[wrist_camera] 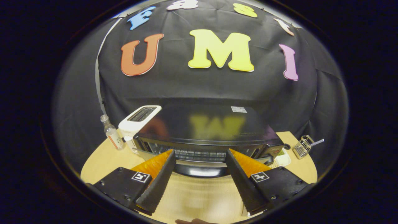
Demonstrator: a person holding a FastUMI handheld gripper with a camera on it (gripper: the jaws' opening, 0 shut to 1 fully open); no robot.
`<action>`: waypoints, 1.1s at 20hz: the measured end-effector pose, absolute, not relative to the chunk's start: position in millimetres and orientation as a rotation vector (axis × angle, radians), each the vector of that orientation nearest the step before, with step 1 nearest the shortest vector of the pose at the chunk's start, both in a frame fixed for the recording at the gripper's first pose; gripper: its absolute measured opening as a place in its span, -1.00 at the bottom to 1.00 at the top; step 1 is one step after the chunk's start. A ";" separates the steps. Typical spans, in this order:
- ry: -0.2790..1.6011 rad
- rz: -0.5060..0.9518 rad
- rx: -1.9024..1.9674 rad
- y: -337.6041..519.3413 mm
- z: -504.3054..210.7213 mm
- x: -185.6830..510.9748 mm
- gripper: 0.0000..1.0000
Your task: Open the toaster oven, put the food inside, and close the toaster oven door.
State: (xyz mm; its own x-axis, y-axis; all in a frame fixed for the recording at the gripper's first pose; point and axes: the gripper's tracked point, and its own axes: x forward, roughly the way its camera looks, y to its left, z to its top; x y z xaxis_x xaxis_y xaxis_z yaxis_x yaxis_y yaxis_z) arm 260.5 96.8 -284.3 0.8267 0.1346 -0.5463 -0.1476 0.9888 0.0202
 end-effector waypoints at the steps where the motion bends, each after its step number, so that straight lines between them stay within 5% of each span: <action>1: 0.581 0.151 -0.026 95.8 -285.3 254.0 1.00; 22: 0.547 0.158 -0.065 87.1 -376.1 138.8 1.00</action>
State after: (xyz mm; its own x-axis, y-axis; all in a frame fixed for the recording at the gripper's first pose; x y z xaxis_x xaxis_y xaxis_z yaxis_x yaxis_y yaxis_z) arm 138.8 87.1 -376.1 0.8421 0.1324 -0.5228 -0.1670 0.9858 -0.0193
